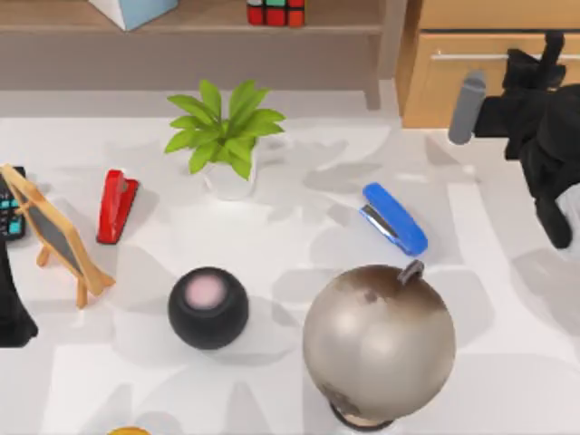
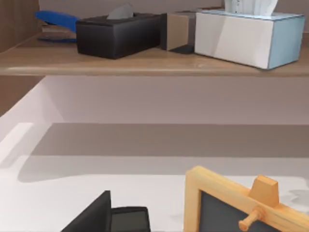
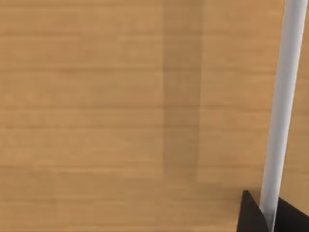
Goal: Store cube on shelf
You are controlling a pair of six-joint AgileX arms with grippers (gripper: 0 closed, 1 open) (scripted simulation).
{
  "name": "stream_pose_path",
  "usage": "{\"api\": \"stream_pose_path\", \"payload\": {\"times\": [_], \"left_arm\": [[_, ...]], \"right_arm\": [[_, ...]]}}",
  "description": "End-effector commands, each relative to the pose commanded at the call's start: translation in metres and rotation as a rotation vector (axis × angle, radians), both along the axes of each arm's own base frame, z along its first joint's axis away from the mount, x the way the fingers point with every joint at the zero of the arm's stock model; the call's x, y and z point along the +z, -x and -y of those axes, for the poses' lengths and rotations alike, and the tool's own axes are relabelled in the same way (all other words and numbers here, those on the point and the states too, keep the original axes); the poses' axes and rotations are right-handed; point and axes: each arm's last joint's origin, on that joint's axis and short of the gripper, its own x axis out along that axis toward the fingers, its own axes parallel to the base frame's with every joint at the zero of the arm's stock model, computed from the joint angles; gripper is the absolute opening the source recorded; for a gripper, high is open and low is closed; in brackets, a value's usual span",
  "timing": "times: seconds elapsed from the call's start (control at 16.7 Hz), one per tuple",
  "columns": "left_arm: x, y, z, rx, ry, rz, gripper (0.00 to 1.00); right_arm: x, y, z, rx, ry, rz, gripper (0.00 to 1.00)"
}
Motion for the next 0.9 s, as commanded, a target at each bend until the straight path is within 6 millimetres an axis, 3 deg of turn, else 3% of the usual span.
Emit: {"api": "stream_pose_path", "payload": {"times": [0.24,0.54,0.9], "left_arm": [[0.000,0.000,0.000,0.000,0.000,0.000,1.00],[0.000,0.000,0.000,0.000,0.000,0.000,1.00],[0.000,0.000,0.000,0.000,0.000,0.000,1.00]], "right_arm": [[-0.001,-0.019,0.002,-0.006,-0.001,-0.008,0.00],[-0.002,-0.022,0.003,-0.008,0.000,-0.009,0.00],[-0.002,-0.022,0.003,-0.008,0.000,-0.009,0.45]]}}
